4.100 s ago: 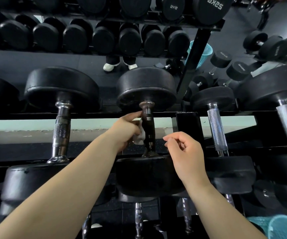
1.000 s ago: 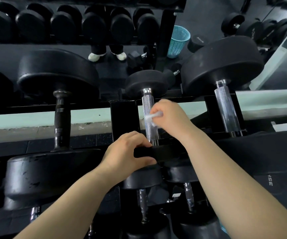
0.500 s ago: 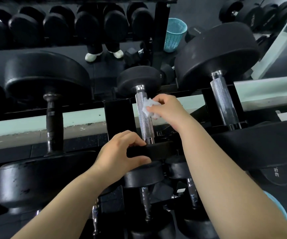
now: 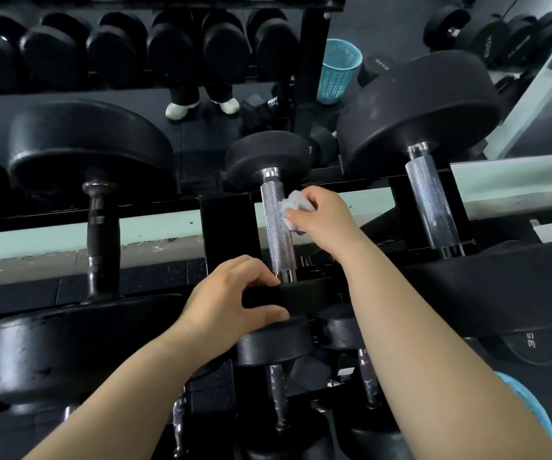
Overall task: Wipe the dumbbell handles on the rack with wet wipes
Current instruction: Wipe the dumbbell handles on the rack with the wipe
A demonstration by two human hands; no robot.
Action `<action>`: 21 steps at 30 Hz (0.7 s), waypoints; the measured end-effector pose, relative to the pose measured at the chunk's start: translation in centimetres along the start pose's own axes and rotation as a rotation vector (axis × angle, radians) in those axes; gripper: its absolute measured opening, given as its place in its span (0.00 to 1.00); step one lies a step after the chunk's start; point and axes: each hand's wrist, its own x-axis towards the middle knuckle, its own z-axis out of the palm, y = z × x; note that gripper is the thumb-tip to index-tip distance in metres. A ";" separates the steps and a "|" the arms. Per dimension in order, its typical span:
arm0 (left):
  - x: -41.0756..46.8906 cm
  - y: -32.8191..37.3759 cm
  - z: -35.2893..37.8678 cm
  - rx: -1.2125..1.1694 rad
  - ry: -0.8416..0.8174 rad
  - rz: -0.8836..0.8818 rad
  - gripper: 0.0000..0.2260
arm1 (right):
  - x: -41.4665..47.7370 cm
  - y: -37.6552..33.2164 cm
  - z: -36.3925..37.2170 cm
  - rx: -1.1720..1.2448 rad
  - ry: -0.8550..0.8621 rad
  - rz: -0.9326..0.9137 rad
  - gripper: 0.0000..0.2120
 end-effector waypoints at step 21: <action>0.0 -0.2 0.0 -0.017 -0.022 -0.009 0.17 | -1.0 1.2 -0.5 -0.046 -0.060 0.119 0.11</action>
